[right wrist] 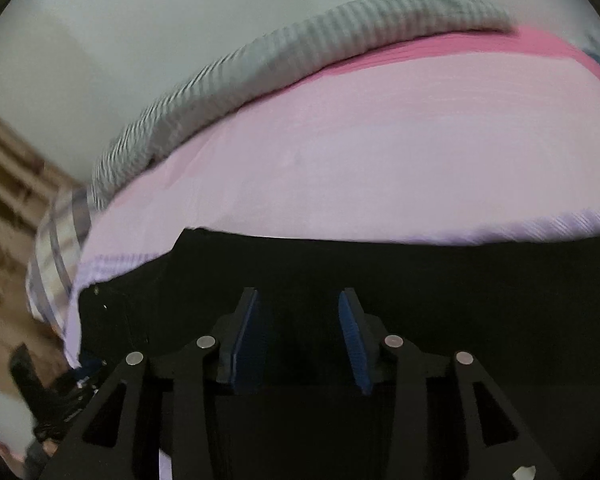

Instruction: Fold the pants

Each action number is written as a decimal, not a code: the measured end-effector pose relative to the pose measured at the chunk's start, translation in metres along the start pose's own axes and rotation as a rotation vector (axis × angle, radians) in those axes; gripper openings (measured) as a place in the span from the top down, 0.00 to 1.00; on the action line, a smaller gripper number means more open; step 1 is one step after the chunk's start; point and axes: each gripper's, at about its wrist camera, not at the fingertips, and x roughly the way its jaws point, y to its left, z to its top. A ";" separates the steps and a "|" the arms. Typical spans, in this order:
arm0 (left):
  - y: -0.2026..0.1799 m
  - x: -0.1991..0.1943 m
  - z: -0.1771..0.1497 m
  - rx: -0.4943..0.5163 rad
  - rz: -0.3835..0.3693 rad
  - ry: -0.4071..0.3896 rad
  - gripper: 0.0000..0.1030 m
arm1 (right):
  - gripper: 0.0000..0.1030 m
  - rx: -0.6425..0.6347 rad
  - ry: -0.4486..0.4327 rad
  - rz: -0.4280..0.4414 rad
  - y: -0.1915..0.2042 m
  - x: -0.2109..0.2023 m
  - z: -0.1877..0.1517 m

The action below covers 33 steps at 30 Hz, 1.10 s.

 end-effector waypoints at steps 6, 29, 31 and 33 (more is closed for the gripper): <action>-0.006 -0.015 0.015 -0.061 -0.043 -0.019 0.53 | 0.61 0.248 -0.121 -0.019 -0.098 -0.089 -0.037; -0.205 0.009 0.049 0.268 -0.287 0.060 0.51 | 0.67 0.631 -0.321 -0.109 -0.256 -0.195 -0.136; -0.213 0.012 0.046 0.280 -0.297 0.071 0.51 | 0.66 0.620 -0.325 -0.120 -0.255 -0.201 -0.138; -0.221 0.016 0.045 0.294 -0.308 0.081 0.50 | 0.66 0.604 -0.321 -0.138 -0.256 -0.205 -0.142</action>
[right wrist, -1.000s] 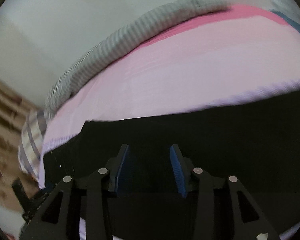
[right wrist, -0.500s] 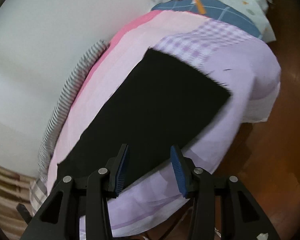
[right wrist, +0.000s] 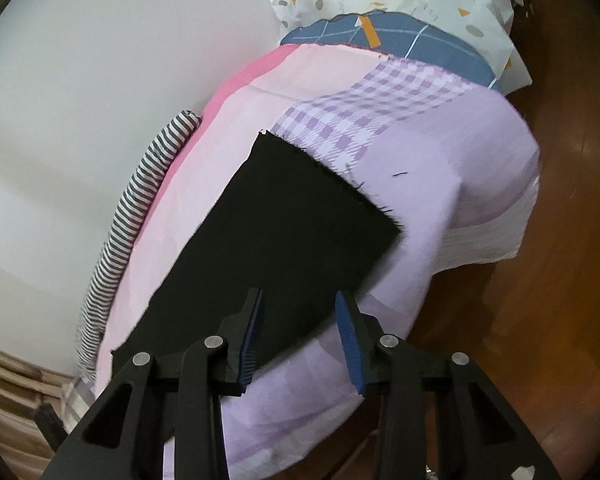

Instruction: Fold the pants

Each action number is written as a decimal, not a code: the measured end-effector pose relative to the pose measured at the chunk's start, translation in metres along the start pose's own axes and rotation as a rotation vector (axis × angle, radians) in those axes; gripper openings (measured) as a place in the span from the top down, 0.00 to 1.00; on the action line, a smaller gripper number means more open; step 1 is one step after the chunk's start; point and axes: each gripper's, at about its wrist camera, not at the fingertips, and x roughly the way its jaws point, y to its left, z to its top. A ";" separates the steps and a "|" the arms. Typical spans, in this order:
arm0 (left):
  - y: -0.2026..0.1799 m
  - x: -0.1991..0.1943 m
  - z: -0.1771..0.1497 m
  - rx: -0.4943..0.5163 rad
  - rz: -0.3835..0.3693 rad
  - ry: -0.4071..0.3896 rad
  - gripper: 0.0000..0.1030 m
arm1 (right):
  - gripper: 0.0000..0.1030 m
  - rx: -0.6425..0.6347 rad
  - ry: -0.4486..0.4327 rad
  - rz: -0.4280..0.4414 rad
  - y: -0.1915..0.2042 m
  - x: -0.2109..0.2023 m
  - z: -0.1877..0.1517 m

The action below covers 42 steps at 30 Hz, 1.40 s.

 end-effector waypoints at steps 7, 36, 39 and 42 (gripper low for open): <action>-0.017 0.013 0.002 0.046 -0.009 0.034 0.50 | 0.66 0.024 -0.028 -0.017 -0.016 0.003 0.004; 0.029 0.000 0.002 -0.133 -0.101 0.009 0.50 | 0.92 -0.096 0.098 0.304 0.134 0.039 0.008; 0.048 -0.016 0.000 -0.185 -0.102 -0.034 0.49 | 0.92 -0.176 0.178 0.352 0.179 0.059 -0.014; 0.070 -0.029 -0.004 -0.252 -0.109 -0.070 0.48 | 0.92 -0.254 0.265 0.390 0.220 0.080 -0.043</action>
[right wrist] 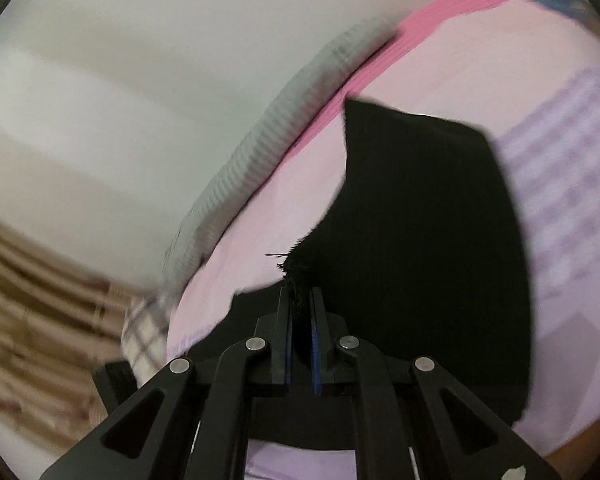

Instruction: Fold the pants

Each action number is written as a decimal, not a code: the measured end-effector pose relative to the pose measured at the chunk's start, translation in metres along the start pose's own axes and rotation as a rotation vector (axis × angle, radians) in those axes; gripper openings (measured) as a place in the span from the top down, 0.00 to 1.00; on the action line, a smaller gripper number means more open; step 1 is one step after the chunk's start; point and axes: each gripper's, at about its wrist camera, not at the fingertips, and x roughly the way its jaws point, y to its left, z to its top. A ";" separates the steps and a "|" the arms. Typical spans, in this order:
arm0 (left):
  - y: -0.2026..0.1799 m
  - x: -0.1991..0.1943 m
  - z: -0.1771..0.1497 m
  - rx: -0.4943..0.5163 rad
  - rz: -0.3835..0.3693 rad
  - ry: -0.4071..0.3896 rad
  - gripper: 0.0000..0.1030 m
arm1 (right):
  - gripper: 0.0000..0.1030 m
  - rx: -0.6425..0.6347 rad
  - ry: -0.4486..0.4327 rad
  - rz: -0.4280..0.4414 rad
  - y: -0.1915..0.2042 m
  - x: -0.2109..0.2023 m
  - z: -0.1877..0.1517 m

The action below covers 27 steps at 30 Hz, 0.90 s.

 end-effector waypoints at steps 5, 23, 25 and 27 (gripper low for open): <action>0.027 -0.013 -0.004 -0.063 0.016 -0.033 0.48 | 0.92 -0.111 0.206 0.036 0.046 0.072 -0.038; 0.041 -0.001 -0.021 -0.152 -0.116 0.048 0.48 | 0.67 -0.315 0.475 -0.025 0.077 0.120 -0.108; 0.041 0.000 -0.021 -0.168 -0.148 0.061 0.48 | 0.64 -0.295 0.403 0.006 0.075 0.100 -0.098; 0.040 0.002 -0.021 -0.175 -0.171 0.078 0.48 | 0.57 -0.273 0.340 0.036 0.074 0.083 -0.089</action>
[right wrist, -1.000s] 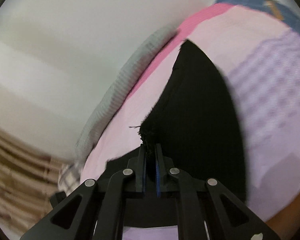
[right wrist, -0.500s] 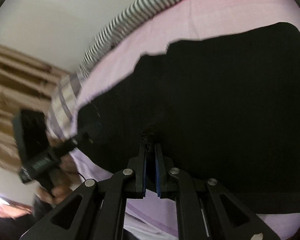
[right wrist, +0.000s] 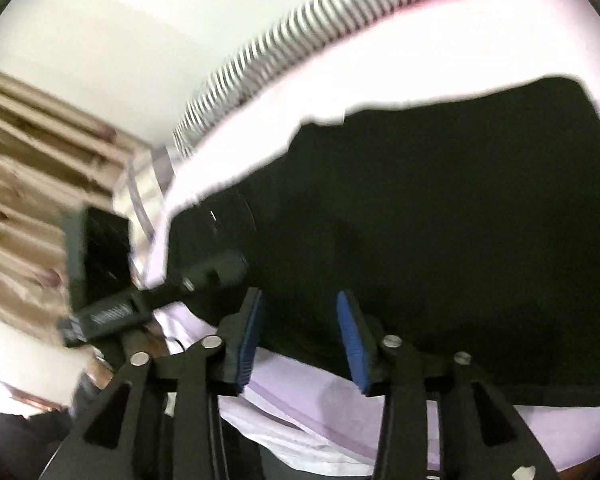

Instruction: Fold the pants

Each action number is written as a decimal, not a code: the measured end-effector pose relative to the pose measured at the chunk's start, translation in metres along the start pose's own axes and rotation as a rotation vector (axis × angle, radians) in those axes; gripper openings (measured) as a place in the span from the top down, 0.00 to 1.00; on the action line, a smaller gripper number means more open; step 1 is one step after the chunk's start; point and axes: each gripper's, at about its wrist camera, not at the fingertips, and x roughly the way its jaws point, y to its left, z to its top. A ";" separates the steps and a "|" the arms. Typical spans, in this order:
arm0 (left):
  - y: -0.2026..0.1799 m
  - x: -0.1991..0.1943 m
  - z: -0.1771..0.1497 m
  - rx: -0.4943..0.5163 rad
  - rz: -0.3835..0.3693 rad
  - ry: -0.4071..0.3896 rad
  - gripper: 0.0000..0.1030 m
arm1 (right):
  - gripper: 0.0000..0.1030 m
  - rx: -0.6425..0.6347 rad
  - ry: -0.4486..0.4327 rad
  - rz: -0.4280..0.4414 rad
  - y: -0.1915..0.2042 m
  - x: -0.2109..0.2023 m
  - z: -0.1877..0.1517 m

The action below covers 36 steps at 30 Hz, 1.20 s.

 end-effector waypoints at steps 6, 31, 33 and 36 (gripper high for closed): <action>-0.009 0.022 0.004 -0.023 -0.057 0.082 0.48 | 0.55 0.054 -0.201 -0.052 -0.014 -0.046 0.011; -0.030 0.073 0.006 0.075 -0.016 0.129 0.70 | 0.54 0.177 -0.349 -0.148 -0.058 -0.086 0.024; -0.027 0.077 0.006 0.055 0.000 0.132 0.88 | 0.54 0.169 -0.353 -0.157 -0.057 -0.087 0.023; -0.028 0.077 0.006 0.032 0.000 0.143 0.94 | 0.54 0.160 -0.357 -0.177 -0.055 -0.088 0.024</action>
